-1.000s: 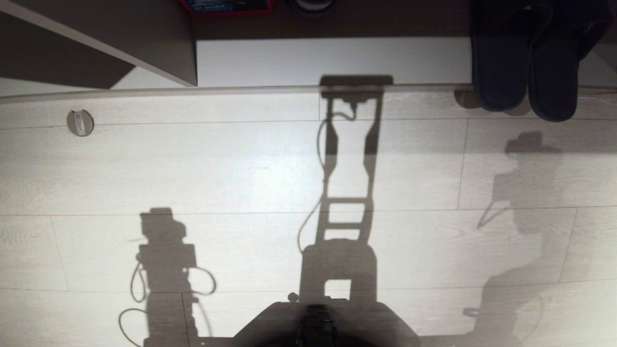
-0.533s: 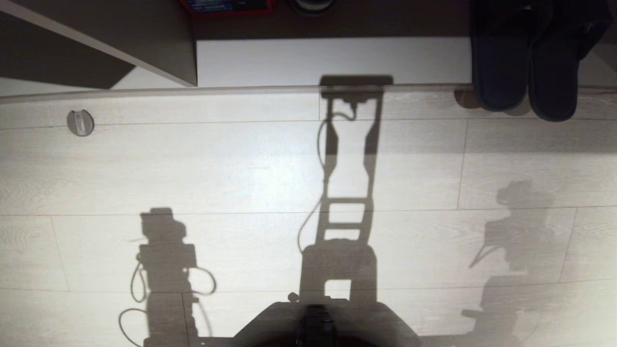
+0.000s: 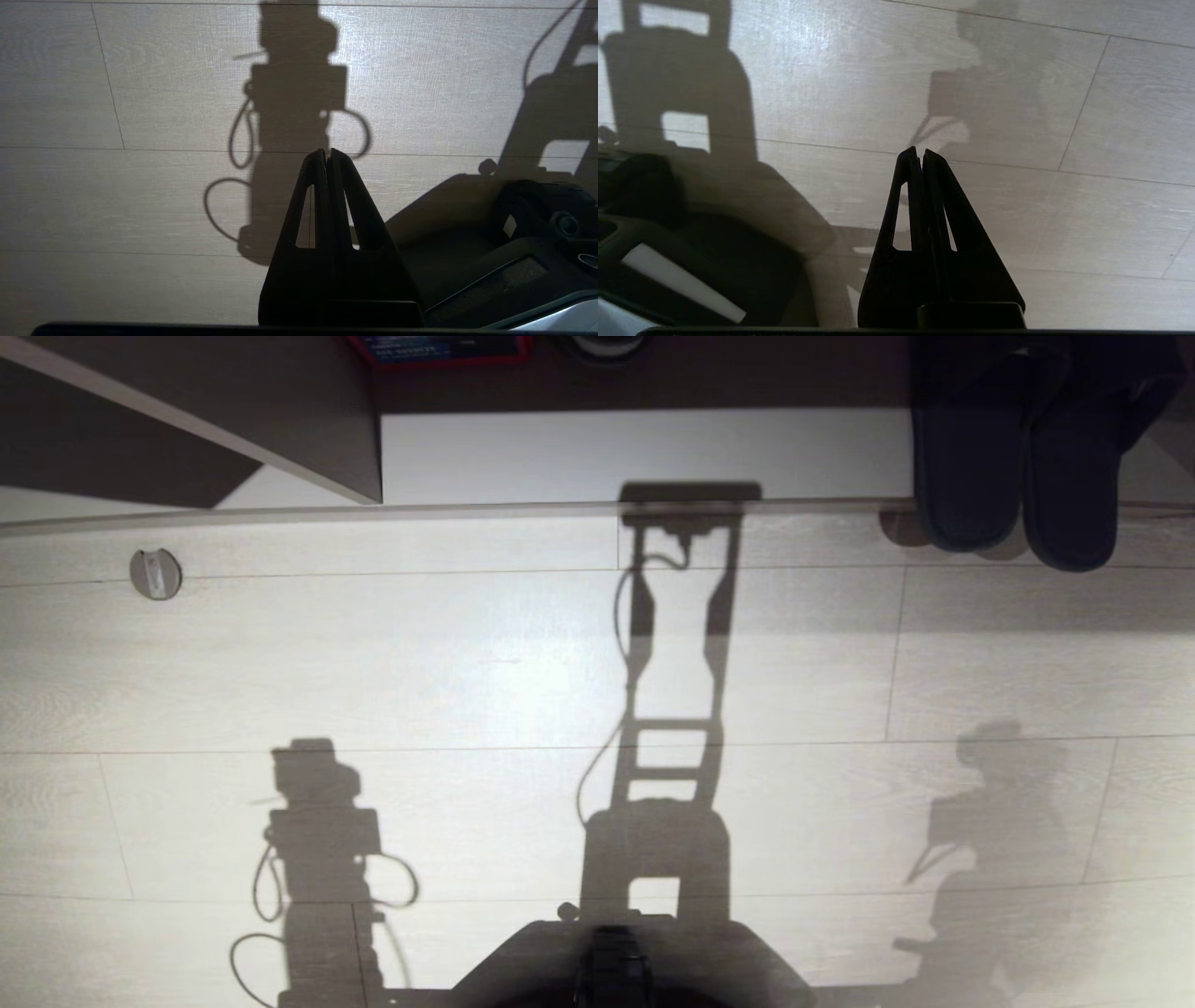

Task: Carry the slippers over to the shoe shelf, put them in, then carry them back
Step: Pick up the slippers in the shoe cabinet

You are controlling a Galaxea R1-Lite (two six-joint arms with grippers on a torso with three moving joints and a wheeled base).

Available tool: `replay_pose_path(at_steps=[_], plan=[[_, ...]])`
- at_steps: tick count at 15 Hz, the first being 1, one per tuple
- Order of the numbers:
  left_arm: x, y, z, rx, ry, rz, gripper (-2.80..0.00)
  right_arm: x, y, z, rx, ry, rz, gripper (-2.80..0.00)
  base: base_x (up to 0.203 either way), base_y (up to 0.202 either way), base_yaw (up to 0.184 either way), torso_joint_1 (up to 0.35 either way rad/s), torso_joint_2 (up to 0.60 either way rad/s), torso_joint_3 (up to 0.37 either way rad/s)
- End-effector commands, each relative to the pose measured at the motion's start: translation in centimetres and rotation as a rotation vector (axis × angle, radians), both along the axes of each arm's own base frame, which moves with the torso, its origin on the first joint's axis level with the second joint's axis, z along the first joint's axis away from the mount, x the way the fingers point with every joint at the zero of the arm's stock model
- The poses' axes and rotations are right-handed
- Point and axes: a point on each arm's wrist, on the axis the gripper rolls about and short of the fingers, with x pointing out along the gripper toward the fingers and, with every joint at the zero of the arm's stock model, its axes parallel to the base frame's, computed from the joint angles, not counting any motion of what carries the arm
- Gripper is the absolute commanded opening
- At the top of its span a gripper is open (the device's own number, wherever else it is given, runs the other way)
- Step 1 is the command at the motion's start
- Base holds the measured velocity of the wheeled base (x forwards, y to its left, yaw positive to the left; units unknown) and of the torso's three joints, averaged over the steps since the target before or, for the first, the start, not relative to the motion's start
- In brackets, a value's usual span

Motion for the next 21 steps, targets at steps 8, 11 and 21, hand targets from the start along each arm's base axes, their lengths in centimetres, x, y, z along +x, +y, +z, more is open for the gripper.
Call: replay_pose_path(at_steps=[8, 11, 21], plan=[[0.0, 0.0, 0.0, -0.001, -0.001, 0.001, -2.80, -1.0, 0.1, -1.1, 0.073, -0.038, 0.021, -2.80, 0.000, 0.000, 0.000, 0.000, 0.00, 0.000], [0.0, 0.0, 0.0, -0.001, -0.001, 0.001, -2.80, -1.0, 0.1, -1.1, 0.071, -0.039, 0.022, -2.80, 0.000, 0.000, 0.000, 0.000, 0.00, 0.000], [0.0, 0.0, 0.0, -0.001, -0.001, 0.001, -2.80, -0.4, 0.0, 1.6, 0.068, -0.053, 0.018, -2.80, 0.000, 0.000, 0.000, 0.000, 0.00, 0.000]])
